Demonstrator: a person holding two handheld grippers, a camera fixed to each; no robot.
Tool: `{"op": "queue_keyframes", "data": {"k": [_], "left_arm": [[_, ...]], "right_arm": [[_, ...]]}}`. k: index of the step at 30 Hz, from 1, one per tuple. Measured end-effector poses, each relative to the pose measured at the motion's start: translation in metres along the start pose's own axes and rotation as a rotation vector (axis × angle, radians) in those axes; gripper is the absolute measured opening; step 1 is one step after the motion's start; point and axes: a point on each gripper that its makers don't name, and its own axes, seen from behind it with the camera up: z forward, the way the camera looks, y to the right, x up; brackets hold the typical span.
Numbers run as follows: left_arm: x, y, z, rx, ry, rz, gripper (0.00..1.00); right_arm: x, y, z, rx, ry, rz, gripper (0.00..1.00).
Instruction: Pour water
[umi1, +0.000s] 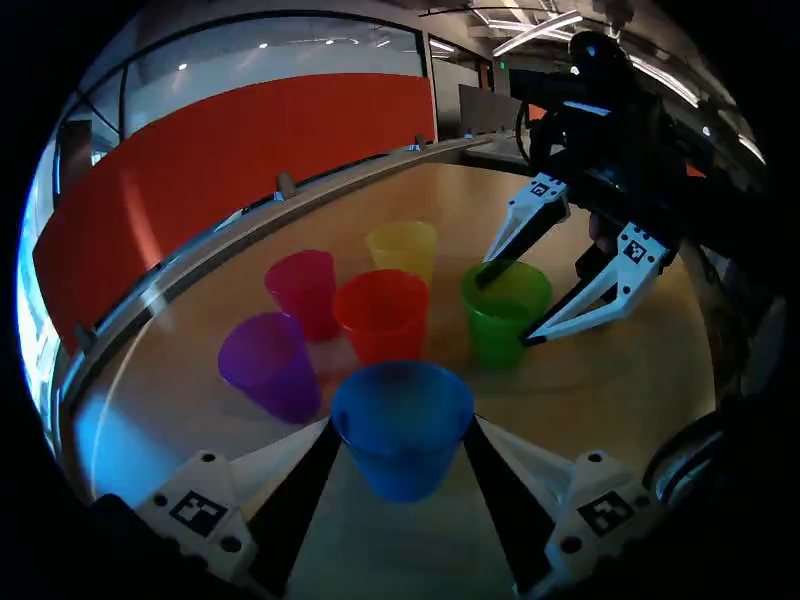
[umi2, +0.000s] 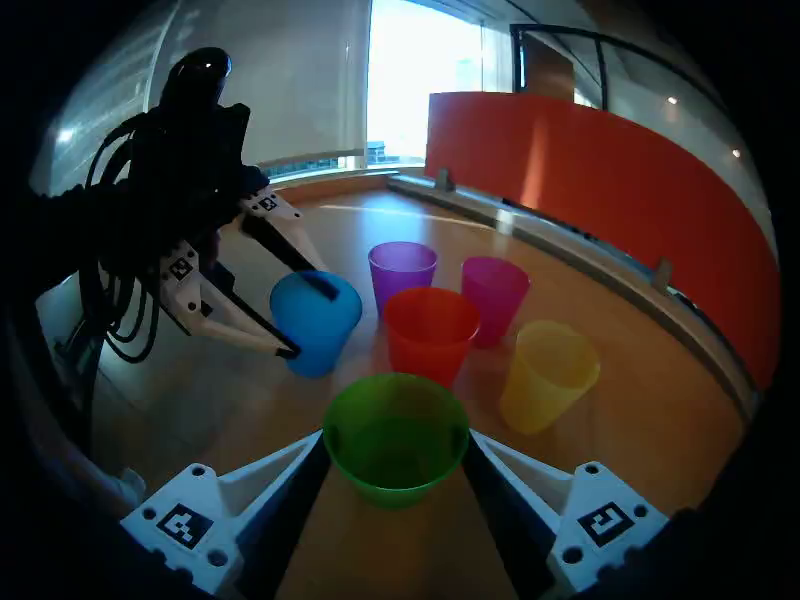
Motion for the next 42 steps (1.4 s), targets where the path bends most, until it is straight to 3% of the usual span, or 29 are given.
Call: {"op": "queue_keyframes", "data": {"k": [12, 20, 30, 42], "left_arm": [[-0.007, 0.008, -0.005, -0.038, -0.004, -0.027, 0.87], [-0.011, 0.006, -0.003, -0.025, -0.009, -0.022, 0.89], [-0.017, 0.0, -0.006, -0.007, -0.036, -0.025, 0.9], [-0.032, 0.002, -0.02, 0.008, -0.06, -0.018, 0.91]], "right_arm": [[-0.005, 0.005, -0.005, -0.023, -0.002, 0.008, 0.93], [-0.008, 0.006, -0.006, -0.031, -0.011, 0.007, 0.99], [-0.016, 0.005, -0.01, -0.038, -0.022, 0.009, 0.99], [-0.027, 0.002, -0.03, -0.059, -0.019, 0.025, 0.99]]}}
